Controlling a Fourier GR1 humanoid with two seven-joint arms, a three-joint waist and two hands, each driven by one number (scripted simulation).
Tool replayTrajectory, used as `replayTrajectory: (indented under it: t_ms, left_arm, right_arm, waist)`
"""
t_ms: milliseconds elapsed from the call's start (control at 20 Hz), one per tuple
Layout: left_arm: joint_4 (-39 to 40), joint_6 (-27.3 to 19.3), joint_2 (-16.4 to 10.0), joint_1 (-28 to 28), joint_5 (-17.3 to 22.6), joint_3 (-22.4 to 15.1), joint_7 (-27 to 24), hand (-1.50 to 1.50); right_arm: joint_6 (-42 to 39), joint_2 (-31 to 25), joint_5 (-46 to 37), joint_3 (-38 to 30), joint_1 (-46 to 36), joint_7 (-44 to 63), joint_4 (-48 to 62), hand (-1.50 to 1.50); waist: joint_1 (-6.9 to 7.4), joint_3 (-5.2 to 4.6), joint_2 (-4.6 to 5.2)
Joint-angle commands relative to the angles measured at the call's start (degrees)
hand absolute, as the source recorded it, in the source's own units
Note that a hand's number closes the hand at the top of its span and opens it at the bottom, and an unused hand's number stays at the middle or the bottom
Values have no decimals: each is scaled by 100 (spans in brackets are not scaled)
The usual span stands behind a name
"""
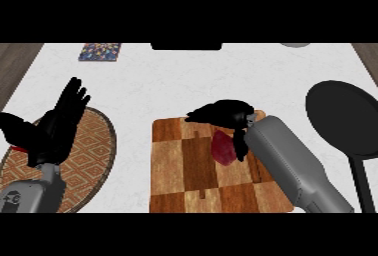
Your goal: Pick the pear from the cutting board and place it in the pan
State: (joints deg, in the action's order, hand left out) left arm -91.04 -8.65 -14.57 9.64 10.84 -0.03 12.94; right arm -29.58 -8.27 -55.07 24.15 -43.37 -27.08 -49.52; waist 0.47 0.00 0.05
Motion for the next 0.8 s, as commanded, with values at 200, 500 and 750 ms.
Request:
replayTrajectory:
  t_ms: [200, 500, 750]
  left_arm:
    - [-157, 303, 4, -342, 38, 166, -56, 0]
    - [119, 133, 273, 36, -224, 60, -83, 0]
    - [138, 323, 192, -154, -152, 306, -131, 0]
  right_arm:
    - [240, 310, -463, 160, 350, -336, 246, 150]
    - [726, 573, -503, -180, 43, -778, 655, 150]
    - [586, 646, -536, -438, -40, -856, 795, 150]
  waist:
    - [-1, 1, -3]
    - [-9, 1, 3]
    - [-5, 1, 0]
